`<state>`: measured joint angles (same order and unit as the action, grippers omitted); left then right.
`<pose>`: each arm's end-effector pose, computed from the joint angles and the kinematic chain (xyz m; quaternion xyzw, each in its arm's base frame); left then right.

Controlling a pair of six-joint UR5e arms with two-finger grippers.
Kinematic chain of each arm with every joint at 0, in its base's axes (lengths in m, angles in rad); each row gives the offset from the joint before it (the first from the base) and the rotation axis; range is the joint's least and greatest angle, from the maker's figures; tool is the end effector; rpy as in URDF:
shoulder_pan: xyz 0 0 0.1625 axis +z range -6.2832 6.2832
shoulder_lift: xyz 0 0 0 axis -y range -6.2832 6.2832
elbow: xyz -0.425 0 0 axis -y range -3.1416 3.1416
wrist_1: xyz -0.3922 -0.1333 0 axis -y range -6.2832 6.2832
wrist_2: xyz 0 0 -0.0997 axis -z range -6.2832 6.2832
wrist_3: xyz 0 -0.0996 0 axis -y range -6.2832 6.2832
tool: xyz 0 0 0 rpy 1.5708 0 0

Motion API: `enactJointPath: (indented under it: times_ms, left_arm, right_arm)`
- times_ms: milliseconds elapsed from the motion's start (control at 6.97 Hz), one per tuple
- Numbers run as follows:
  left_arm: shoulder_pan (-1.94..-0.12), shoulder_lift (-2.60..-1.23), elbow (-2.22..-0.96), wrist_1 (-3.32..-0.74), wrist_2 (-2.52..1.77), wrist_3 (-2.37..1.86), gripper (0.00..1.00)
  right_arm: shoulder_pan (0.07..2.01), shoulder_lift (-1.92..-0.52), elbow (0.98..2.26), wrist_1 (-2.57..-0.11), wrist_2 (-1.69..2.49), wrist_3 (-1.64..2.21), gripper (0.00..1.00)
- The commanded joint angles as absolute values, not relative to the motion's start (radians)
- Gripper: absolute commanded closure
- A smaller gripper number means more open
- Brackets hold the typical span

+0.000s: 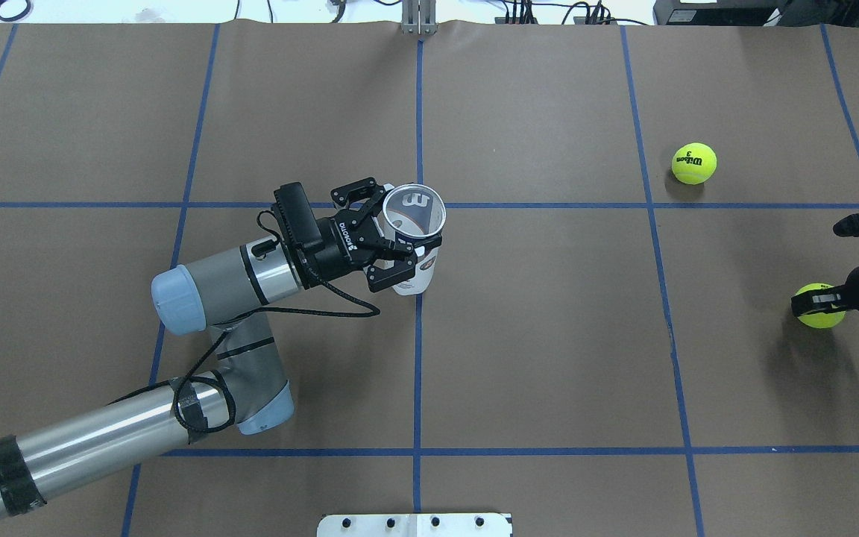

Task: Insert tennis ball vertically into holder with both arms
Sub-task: 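Grasp the nearer yellow tennis ball with the right gripper and lift it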

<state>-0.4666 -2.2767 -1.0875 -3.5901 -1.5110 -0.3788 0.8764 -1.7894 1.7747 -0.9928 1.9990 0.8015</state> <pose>0.5394 -0.4276 0.2594 0.6726 0.5983 0.1290 0.4159 -0.2062 -0.3913 0.6065 0.0603 -0.3343 -0.0087 0.9405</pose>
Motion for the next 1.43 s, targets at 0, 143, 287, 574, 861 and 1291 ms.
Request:
enactJointPath:
  times_ms: [0, 143, 287, 574, 861, 1291]
  left_arm:
    - [-0.465, -2.278, -1.088, -3.615, -1.511, -0.380, 0.29]
    - [-0.466, -2.278, -1.088, -3.623, -1.511, -0.379, 0.29]
    - [-0.466, -2.278, -1.088, -3.623, -1.511, -0.379, 0.29]
    - [-0.465, -2.278, -1.086, -3.620, -1.511, -0.374, 0.29]
    - [-0.465, -2.278, -1.081, -3.617, -1.511, -0.374, 0.29]
    - [-0.462, -2.278, -1.075, -3.616, -1.511, -0.374, 0.29]
  right_arm:
    - [1.008, -1.719, 1.796, -1.027, 2.182, 0.801, 0.91]
    - [1.097, -1.624, 1.828, -1.143, 2.303, 0.801, 0.91]
    - [1.118, -1.530, 1.886, -1.283, 2.348, 0.802, 0.91]
    - [1.112, -1.240, 1.945, -1.647, 2.349, 0.875, 0.90]
    - [1.011, -1.035, 1.934, -1.727, 2.329, 1.074, 0.89]
    - [0.869, -0.705, 1.791, -1.808, 2.206, 1.322, 0.84]
